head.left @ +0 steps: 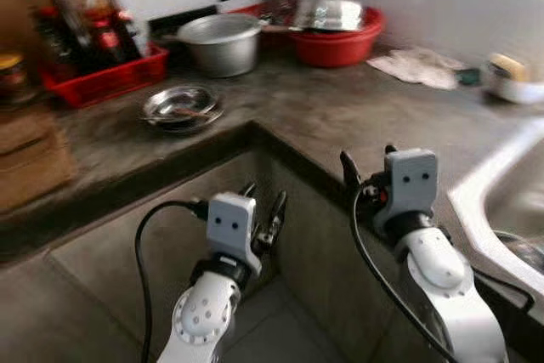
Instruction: Kitchen organization
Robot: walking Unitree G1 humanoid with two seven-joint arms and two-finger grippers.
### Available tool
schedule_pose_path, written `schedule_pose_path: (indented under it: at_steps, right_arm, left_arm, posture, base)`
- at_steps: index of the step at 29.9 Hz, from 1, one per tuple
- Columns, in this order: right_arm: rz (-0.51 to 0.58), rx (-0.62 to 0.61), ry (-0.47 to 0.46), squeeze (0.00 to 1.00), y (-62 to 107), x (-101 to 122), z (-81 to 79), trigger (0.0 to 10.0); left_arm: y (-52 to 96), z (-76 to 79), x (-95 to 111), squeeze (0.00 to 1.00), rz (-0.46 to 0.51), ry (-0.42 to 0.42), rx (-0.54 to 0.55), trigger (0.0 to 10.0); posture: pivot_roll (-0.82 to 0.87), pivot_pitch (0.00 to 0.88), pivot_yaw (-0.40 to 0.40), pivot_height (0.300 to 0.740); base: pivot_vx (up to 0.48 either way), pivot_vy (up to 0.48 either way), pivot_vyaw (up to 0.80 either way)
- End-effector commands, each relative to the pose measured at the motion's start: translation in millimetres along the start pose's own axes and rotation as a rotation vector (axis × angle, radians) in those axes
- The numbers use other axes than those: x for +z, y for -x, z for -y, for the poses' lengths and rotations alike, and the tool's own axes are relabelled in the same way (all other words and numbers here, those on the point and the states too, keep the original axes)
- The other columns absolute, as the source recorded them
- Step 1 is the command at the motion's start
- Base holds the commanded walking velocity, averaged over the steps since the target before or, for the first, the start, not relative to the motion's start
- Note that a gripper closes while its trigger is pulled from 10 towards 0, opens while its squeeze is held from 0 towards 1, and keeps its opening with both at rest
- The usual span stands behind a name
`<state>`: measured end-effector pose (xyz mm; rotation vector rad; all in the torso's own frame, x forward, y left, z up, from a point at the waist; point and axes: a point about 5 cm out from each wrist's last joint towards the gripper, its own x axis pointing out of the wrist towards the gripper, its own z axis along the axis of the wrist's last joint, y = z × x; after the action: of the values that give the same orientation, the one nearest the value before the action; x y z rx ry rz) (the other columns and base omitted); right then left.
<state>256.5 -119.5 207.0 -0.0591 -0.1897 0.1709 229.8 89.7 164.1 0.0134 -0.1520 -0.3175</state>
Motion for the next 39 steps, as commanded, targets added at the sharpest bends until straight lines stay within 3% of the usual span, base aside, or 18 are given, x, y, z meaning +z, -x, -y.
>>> schedule_pose_path:
  at_steps: [1,17,33,39]
  right_arm:
    - [0.000,0.016,0.002,0.00,1.2,1.5,-0.8,10.0]
    - [-0.002,0.029,0.001,0.00,-0.6,0.0,-3.1,10.0]
    - [0.016,0.018,-0.048,0.00,-7.1,2.8,1.6,10.0]
    - [0.032,0.000,-0.056,0.00,-11.6,6.3,5.0,10.0]
  left_arm:
    - [-0.2,1.5,0.4,0.00,0.000,0.009,-0.002,10.0]
    - [1.8,1.6,-3.8,0.00,-0.019,-0.013,-0.004,10.0]
    - [2.8,3.3,-6.1,0.00,-0.021,-0.013,-0.012,10.0]
    - [2.5,3.0,-7.2,0.00,-0.029,-0.001,-0.006,10.0]
  posture:
    - [0.07,0.072,-0.004,0.740]
    - [0.07,0.076,-0.008,0.740]
    - [0.08,0.066,-0.008,0.740]
    - [0.08,0.063,-0.006,0.740]
  base:
    - [0.000,0.000,0.80]
    - [0.082,0.000,0.80]
    - [0.320,0.000,0.00]
    - [0.000,0.000,0.00]
